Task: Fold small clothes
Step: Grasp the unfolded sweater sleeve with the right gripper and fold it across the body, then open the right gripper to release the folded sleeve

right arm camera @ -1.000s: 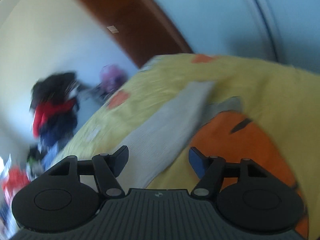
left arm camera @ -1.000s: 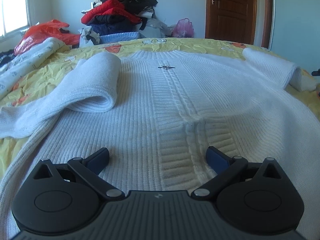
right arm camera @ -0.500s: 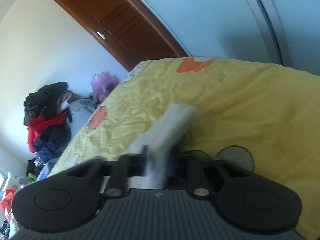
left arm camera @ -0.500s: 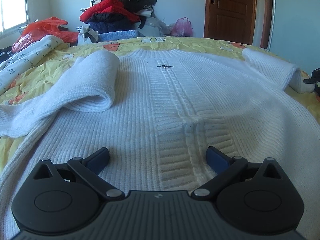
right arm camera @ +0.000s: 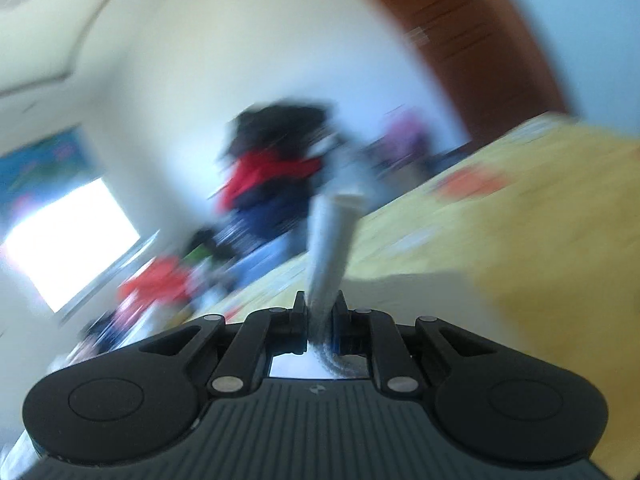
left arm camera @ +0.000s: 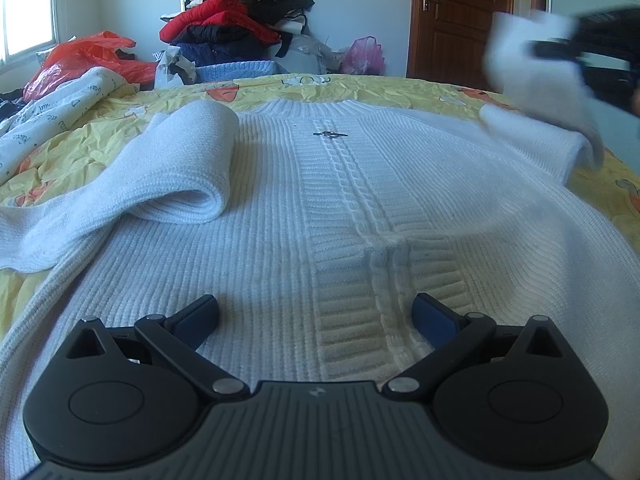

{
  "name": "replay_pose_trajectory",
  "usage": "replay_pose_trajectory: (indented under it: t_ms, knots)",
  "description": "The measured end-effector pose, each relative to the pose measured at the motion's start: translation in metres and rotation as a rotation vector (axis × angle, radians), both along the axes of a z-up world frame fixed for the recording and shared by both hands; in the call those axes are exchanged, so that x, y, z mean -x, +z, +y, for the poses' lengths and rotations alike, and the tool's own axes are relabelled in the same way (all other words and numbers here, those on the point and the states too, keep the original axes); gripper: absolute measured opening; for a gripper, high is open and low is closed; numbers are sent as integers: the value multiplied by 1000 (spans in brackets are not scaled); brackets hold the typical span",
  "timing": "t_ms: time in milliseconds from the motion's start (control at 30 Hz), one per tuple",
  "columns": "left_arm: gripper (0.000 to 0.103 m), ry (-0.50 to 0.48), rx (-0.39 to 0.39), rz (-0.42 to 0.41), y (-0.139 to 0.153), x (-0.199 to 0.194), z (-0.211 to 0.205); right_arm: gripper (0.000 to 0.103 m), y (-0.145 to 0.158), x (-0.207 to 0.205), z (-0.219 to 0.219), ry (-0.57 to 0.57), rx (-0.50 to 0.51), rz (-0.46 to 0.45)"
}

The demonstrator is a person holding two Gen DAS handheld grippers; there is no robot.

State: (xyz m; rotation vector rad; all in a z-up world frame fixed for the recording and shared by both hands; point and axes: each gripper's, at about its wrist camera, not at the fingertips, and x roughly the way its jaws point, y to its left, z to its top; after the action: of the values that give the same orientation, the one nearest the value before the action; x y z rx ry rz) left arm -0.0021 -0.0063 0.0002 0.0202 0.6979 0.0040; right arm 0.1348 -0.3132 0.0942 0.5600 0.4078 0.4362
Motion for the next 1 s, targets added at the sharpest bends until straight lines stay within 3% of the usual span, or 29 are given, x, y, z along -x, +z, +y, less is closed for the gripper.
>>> replay_pose_trajectory:
  t_ms: [167, 267, 300, 333, 500, 600, 633, 700, 767, 833, 900, 933, 1000]
  knots:
    - [103, -2, 5, -3, -1, 0, -1, 15, -40, -3, 97, 174, 68, 107]
    - [103, -2, 9, -5, -2, -1, -2, 35, -61, -7, 126, 183, 167, 174]
    - [103, -2, 11, -6, -2, -1, -2, 51, -63, -8, 130, 183, 195, 193]
    - [103, -2, 12, -6, -2, 0, -1, 54, -64, -5, 129, 186, 205, 198]
    - [103, -5, 10, -5, -2, 0, -1, 56, -55, 36, 94, 186, 153, 56]
    - [103, -9, 50, -9, 1, 1, 4, 63, -71, 38, 62, 125, 162, 60]
    - [103, -13, 80, -9, 3, 0, 8, 62, -80, 35, 50, 114, 96, 114]
    - [103, 8, 179, 6, 11, -7, 19, 62, -85, 32, 33, 102, -44, 125]
    - [103, 50, 333, 45, 21, -20, 32, 62, -90, 29, 26, 88, -94, 145]
    - [103, 43, 530, 68, 28, -35, 44, 62, -93, 29, 25, 92, -112, 144]
    - [103, 39, 676, 116, 27, -56, 48, 64, -94, 30, 25, 102, -113, 139]
    - [103, 45, 706, 143, 24, -68, 47, 64, -96, 31, 25, 104, -117, 138]
    - [103, 67, 678, 163, 17, -87, 40, 64, -96, 32, 21, 107, -134, 137]
